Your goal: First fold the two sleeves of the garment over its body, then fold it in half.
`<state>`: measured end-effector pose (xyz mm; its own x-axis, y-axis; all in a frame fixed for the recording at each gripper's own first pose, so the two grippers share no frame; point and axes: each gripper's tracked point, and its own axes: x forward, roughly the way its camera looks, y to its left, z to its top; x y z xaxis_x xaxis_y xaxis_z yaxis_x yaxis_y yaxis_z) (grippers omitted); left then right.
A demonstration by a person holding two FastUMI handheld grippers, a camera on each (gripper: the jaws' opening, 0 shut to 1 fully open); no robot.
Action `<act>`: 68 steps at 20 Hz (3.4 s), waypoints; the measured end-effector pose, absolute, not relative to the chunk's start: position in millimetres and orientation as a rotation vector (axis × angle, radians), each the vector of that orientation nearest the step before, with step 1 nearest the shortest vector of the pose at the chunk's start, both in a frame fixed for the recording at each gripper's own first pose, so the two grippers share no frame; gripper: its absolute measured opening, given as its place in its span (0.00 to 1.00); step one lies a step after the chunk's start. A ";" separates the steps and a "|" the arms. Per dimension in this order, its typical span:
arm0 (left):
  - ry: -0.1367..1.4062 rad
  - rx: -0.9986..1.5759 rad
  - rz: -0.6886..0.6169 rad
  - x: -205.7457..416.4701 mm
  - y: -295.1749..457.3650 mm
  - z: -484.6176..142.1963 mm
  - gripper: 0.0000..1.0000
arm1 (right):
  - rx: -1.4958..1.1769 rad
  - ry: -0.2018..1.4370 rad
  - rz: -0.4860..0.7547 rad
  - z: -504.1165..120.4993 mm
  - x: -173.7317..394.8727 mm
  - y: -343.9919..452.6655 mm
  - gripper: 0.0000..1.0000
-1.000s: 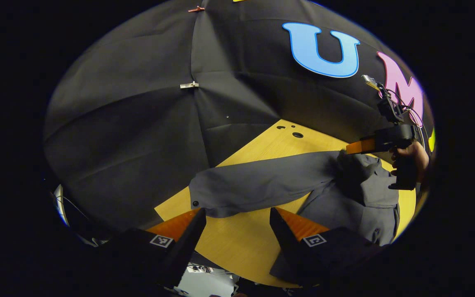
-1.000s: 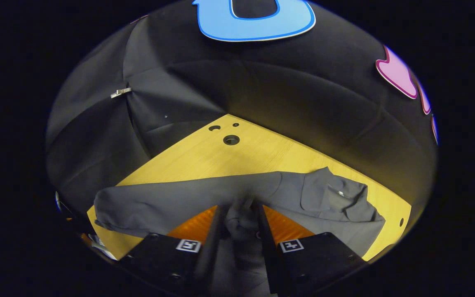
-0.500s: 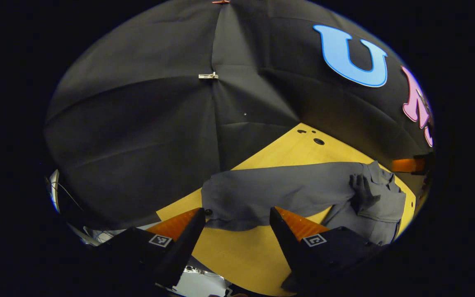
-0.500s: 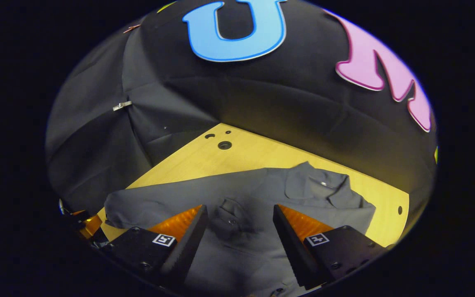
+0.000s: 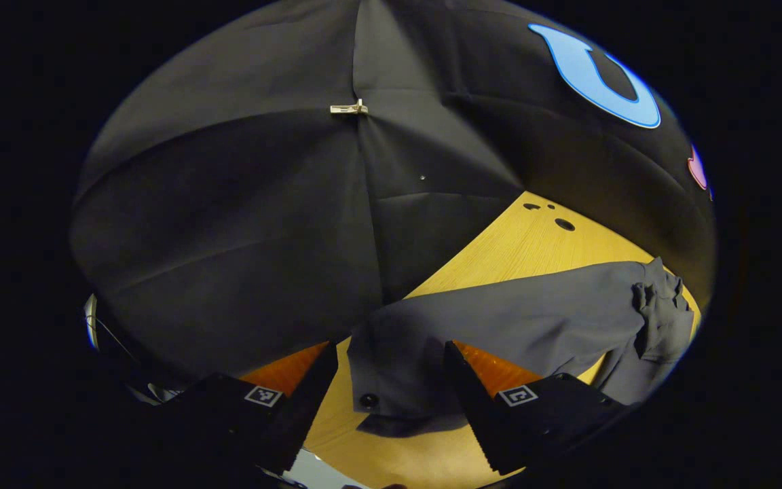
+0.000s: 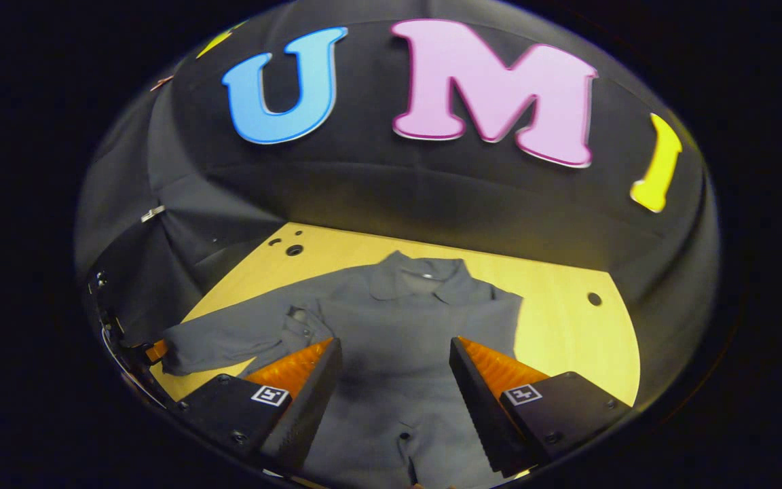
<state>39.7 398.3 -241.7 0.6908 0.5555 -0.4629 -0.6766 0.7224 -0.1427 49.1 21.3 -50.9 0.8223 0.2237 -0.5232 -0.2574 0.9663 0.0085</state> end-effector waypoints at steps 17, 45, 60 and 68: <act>0.440 -0.168 0.606 76.9 375.6 -274.1 0.16 | 0.104 0.582 -0.043 -70.4 -53.1 -127.7 0.99; 0.206 -0.154 -0.067 245.5 44.3 -3.8 0.05 | 0.277 0.650 -0.158 -123.2 -71.6 -239.4 0.99; 0.440 -0.005 -0.445 291.2 -209.0 -102.4 0.05 | 0.360 0.765 -0.150 -168.0 -92.0 -244.8 0.99; 0.467 0.026 -0.500 287.0 -258.5 -121.5 0.22 | 0.358 0.807 -0.111 -177.4 -93.0 -238.7 0.99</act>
